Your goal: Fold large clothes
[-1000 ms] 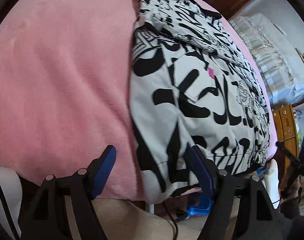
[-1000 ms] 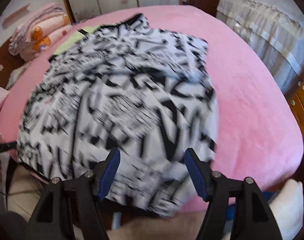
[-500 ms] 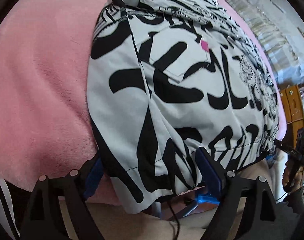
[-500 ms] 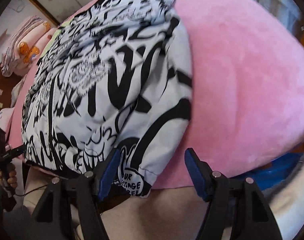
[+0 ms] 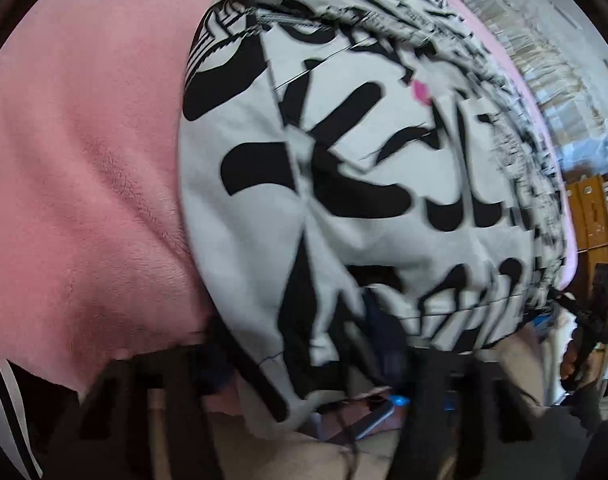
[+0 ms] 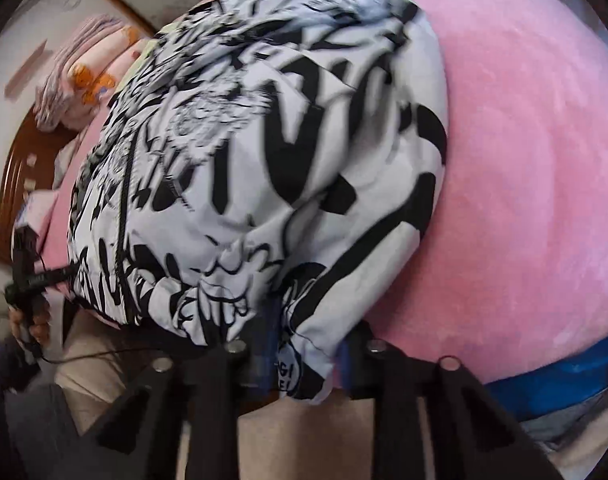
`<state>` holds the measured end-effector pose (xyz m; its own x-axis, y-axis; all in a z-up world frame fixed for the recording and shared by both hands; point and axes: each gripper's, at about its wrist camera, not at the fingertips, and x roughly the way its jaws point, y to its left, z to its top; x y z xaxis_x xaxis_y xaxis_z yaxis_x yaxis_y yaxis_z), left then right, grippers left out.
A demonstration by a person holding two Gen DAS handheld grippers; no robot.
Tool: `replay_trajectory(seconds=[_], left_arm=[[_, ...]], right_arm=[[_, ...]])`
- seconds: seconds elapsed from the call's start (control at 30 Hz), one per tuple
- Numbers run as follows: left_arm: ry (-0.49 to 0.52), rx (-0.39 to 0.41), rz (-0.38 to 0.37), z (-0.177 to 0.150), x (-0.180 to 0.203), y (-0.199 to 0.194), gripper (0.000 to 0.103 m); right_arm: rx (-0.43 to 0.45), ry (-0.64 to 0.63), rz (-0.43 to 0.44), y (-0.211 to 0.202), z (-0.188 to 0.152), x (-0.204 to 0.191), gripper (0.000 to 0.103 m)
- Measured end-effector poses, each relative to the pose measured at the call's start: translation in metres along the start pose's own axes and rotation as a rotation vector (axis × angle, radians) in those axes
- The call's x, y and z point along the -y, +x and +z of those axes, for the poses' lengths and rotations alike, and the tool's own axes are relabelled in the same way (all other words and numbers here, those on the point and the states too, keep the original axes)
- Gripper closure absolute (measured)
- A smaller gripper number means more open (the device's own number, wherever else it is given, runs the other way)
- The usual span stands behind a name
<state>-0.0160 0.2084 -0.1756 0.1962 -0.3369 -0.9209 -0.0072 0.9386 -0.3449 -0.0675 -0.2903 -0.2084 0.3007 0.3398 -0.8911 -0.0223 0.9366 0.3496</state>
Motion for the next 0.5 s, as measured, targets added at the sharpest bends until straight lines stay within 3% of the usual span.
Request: replay_trajectory(seconds=[0.13, 0.17, 0.3, 0.37, 0.5], left_arm=[[0.01, 0.013, -0.002, 0.007, 0.017, -0.013, 0.084], [-0.006, 0.02, -0.037, 0.011, 0.019, -0.017, 0.09], [-0.085, 0.089, -0.209, 0.03, 0.029, -0.042, 0.093], [-0.1, 0.167, -0.296, 0.047, 0.041, -0.064, 0.093], [-0.119, 0.3, -0.362, 0.093, 0.059, -0.1, 0.093]], right_arm=[[0.025, -0.019, 0.025, -0.011, 0.007, -0.011, 0.089], [0.035, -0.017, 0.04, -0.014, 0.012, -0.014, 0.089], [0.106, 0.021, 0.126, -0.042, 0.032, -0.015, 0.09], [0.156, 0.043, 0.189, -0.059, 0.047, -0.014, 0.09], [0.298, 0.056, 0.278, -0.099, 0.095, -0.024, 0.09]])
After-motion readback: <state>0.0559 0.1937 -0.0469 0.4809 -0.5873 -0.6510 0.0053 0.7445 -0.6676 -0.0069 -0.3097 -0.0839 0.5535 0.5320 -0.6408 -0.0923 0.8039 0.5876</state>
